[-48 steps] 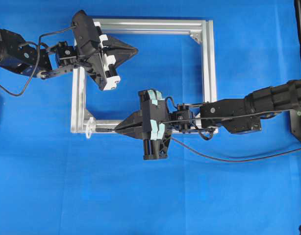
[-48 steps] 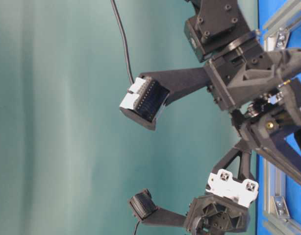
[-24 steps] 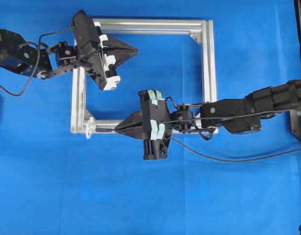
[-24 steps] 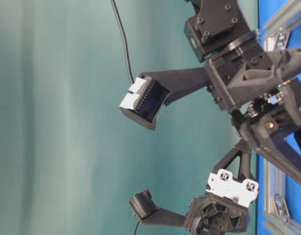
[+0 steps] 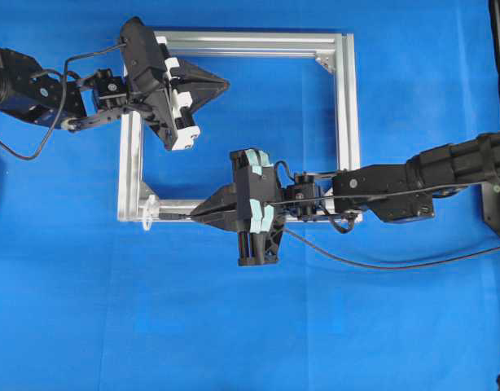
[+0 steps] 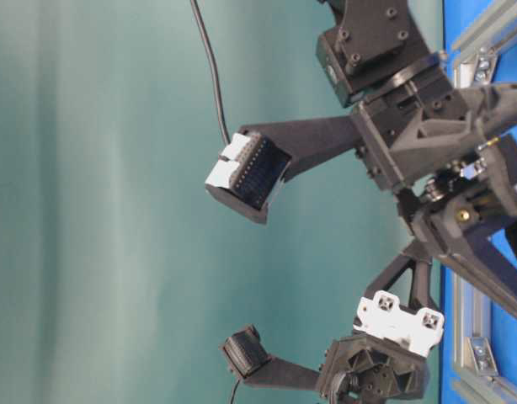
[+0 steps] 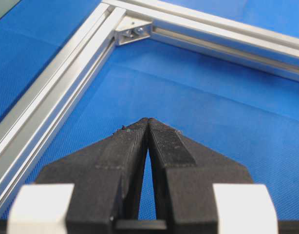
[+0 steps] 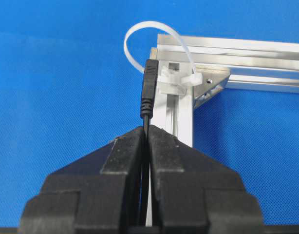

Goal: Insert the wire through the string loop located on the left side.
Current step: 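Push the USB plug through the white zip-tie loop with the right gripper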

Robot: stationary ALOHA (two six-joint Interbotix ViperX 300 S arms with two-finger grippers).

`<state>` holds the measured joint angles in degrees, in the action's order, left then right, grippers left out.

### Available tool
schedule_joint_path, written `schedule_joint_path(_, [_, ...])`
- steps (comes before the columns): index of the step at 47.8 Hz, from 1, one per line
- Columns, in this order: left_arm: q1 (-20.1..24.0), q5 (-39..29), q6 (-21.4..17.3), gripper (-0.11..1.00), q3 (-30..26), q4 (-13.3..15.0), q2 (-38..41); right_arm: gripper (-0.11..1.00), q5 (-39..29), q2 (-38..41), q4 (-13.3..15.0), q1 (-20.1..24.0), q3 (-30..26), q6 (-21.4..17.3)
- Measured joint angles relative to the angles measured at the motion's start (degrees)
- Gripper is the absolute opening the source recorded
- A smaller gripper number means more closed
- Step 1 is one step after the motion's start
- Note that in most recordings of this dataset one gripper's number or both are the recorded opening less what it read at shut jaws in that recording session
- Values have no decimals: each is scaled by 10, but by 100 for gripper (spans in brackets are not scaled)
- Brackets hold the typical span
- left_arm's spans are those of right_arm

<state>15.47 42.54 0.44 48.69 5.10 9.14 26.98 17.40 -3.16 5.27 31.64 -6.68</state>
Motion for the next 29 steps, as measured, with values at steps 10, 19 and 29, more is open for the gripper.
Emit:
schedule_joint_path(10, [-1, -1, 0, 3, -1, 0, -1, 0, 0, 0, -1, 0, 0, 0])
schedule_joint_path(19, [-1, 0, 1, 3, -1, 0, 0, 0, 0, 0, 0, 0, 0, 0])
schedule_joint_path(29, [0, -1, 0, 3, -1, 0, 0, 0, -2, 13, 0, 0, -20, 0])
